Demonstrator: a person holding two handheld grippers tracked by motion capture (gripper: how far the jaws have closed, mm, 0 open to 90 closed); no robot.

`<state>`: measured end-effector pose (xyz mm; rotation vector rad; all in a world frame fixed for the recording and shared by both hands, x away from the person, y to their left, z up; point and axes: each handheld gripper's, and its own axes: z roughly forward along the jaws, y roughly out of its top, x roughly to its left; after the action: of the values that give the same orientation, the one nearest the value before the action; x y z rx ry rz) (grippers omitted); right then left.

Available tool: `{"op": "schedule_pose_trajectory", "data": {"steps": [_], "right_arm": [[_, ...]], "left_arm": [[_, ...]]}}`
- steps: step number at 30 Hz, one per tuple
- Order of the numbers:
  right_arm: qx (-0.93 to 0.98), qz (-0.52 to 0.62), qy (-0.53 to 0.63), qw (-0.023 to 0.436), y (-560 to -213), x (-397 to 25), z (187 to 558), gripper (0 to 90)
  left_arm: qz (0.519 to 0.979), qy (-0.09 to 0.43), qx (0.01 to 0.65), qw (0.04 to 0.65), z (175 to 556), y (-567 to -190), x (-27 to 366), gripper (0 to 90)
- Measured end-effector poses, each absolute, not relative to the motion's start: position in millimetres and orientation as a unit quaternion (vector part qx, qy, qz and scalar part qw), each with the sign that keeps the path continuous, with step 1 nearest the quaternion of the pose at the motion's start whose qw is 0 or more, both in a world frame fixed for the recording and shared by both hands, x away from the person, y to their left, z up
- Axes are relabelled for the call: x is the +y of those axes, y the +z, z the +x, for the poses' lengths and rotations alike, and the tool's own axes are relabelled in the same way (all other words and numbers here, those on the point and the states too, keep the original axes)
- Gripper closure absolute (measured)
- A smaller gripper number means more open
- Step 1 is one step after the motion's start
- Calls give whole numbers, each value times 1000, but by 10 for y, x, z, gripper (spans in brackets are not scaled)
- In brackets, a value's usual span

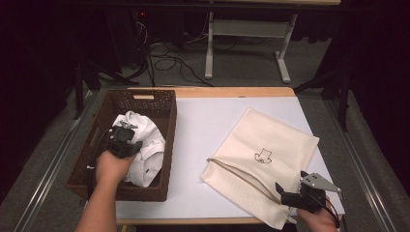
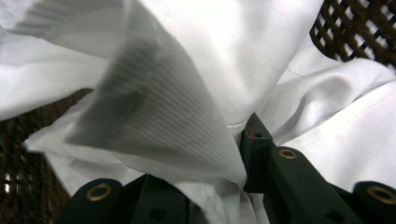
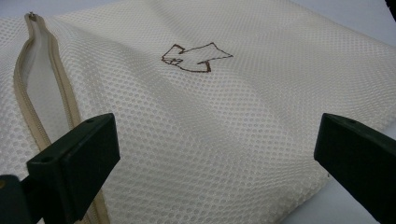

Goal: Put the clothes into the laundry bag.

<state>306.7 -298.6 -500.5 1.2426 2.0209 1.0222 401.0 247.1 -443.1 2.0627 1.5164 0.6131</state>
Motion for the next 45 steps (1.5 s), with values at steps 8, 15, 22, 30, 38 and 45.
{"op": "schedule_pose_trajectory", "data": {"steps": [8,15,22,30,38,45], "right_arm": [[753,463,377,276,-5020,-2984,3087,8],[753,462,377,278,-5023,-2982,3086,9],[754,463,372,278,-5036,-2960,3096,12],[753,463,375,279,-5035,-2971,3094,12],[751,468,375,277,-5043,-2971,3102,12],[748,468,375,282,-5034,-2988,3099,12]], "left_arm": [[720,332,514,326,3773,-4262,2473,760],[693,383,498,353,3664,-4208,2472,760],[648,439,483,392,3520,-4146,2506,760],[605,484,453,442,3359,-4097,2535,760],[593,516,422,451,3306,-4050,2482,760],[585,512,420,468,3277,-4011,2493,760]]}}
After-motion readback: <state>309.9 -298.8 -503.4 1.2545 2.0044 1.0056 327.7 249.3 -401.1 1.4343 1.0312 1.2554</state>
